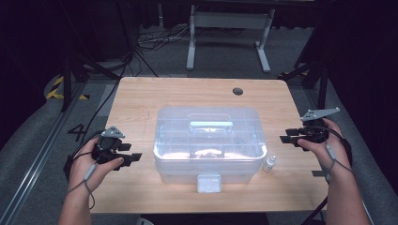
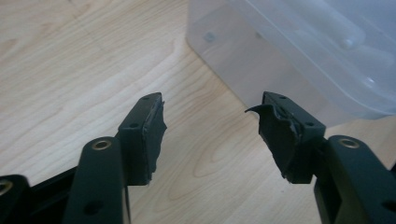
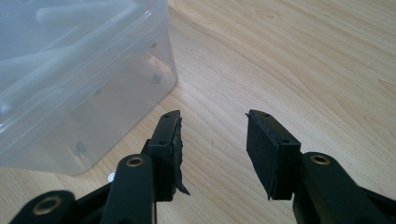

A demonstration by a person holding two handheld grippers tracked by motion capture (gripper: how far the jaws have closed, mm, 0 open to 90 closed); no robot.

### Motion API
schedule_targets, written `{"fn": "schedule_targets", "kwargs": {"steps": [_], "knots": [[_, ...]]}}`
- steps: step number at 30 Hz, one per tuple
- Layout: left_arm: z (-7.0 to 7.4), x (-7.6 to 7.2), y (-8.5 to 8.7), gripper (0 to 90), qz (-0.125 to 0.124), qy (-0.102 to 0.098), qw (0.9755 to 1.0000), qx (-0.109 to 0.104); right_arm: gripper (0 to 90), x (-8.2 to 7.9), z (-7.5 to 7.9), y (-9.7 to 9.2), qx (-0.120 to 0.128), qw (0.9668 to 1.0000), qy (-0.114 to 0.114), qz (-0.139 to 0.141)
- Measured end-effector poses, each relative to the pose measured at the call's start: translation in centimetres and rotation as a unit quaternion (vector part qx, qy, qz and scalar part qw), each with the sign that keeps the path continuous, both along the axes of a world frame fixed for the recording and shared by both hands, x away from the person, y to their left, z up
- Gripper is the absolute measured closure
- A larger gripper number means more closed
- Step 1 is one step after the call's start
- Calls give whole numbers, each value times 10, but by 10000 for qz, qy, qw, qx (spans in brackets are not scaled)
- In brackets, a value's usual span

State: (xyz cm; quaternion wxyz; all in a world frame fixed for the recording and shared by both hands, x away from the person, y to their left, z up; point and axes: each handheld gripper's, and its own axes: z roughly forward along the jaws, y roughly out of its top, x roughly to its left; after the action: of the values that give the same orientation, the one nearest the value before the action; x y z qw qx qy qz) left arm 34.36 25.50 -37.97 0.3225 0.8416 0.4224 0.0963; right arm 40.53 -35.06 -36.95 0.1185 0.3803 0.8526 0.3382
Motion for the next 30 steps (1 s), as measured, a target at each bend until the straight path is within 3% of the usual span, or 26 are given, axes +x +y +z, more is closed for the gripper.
{"fn": "schedule_targets", "kwargs": {"steps": [2,4,6,10,17,22,30], "knots": [[6,-1,0,398,51,-312,9991,-287,563,0,-1,0,10,10000,24,-10],[12,-2,-1,397,-34,-443,9982,-413,561,0,-2,0,17,10000,54,8],[19,-2,-4,388,54,-376,9982,-464,560,0,-3,-2,17,10000,53,-24],[30,-3,-10,387,-43,-332,9978,-572,557,-2,-4,-5,9,9999,76,-86],[58,-8,-26,383,-528,-576,9956,-524,549,-12,-4,-7,64,9999,60,-67],[76,-4,-44,377,-852,-736,9920,-577,542,-15,-6,-8,74,9999,91,-82],[86,7,-69,370,-1213,-815,9863,-770,535,-22,-10,-10,131,9998,140,-83]]}}
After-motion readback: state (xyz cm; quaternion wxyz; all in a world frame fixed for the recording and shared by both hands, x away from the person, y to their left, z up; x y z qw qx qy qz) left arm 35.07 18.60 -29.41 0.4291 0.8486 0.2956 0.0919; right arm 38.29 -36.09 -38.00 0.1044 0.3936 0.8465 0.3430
